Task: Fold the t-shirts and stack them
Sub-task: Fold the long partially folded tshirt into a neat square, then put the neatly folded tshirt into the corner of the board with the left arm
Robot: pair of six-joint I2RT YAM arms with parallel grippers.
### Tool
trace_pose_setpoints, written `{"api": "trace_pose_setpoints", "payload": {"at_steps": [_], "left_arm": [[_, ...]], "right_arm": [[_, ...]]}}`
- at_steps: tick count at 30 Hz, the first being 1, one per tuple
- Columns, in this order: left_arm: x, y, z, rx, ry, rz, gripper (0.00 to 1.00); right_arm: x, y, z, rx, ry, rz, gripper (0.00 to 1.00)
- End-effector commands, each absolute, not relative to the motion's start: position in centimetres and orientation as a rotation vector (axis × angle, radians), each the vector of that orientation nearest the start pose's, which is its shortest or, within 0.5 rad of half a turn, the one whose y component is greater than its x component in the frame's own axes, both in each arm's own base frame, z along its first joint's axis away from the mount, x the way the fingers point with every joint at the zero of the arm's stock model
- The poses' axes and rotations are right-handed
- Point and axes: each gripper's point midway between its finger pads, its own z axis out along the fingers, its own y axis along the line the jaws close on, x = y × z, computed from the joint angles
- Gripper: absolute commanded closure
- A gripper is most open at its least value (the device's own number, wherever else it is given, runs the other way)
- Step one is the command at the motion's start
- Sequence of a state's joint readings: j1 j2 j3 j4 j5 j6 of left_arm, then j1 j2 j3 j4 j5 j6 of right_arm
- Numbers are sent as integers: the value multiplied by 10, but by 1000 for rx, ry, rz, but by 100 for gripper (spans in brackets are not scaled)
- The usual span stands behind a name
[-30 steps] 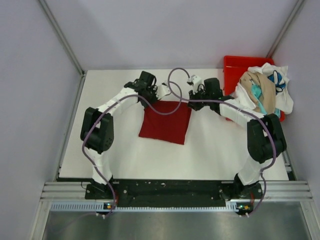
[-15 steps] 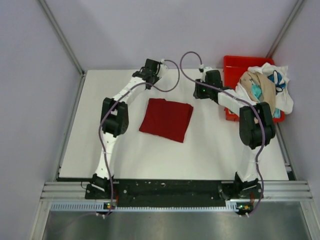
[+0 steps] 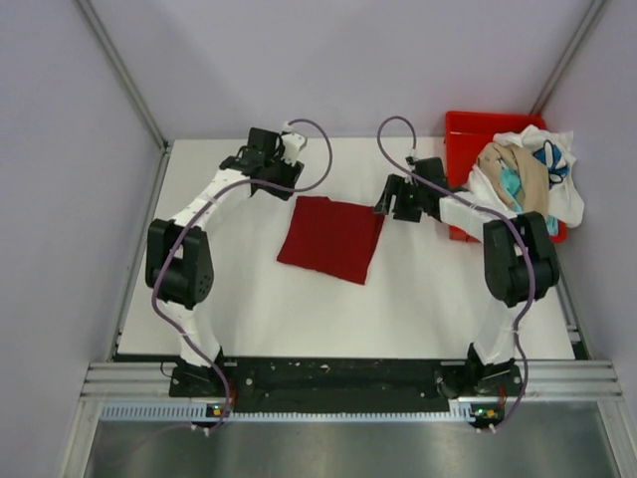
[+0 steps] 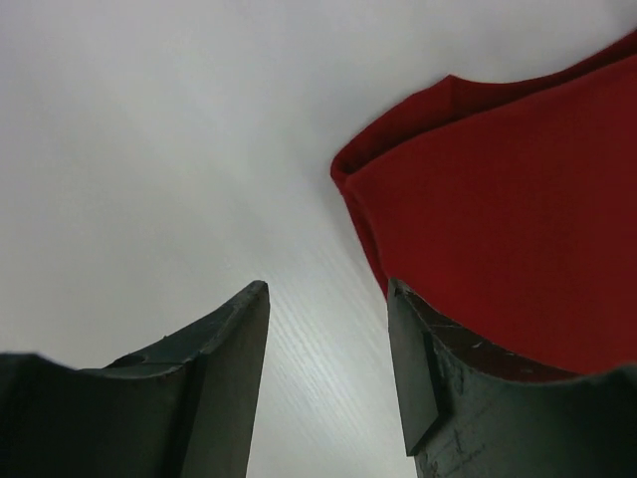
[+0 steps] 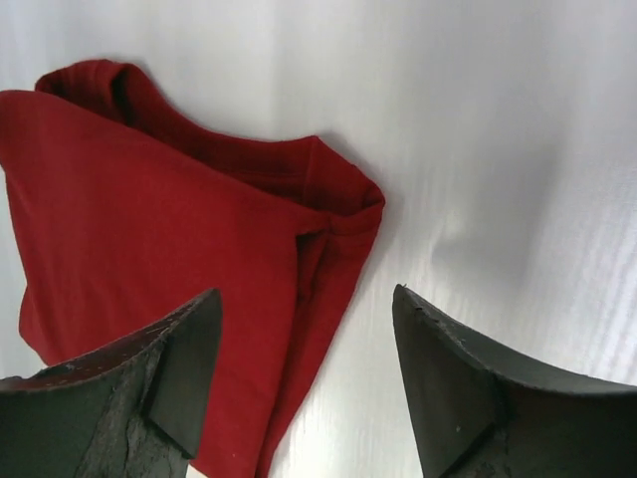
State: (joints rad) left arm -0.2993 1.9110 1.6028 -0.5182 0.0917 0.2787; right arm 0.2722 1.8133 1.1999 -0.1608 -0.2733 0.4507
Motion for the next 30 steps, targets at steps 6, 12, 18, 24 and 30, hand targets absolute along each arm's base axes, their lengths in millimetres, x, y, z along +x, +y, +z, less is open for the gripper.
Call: {"api": "trace_pose_setpoints", "payload": {"at_steps": [6,12,18,24,30], "left_arm": [[459,-173,120,476,2357,-434,41],[465,-176,98,455,2398,-511,27],[470,-175,72,403,2461,-514,30],[478,-179,56,359,2514,-581,32],[457,-193,38,357,2653,-832,82]], "right_arm": [[456,231,52,154,2493,936,78],[490,243,64,176,2429,967,100],[506,242,67,184,2406,938,100],[505,242,70,131,2440,908,64],[484,214,116,62,2368,771,21]]}}
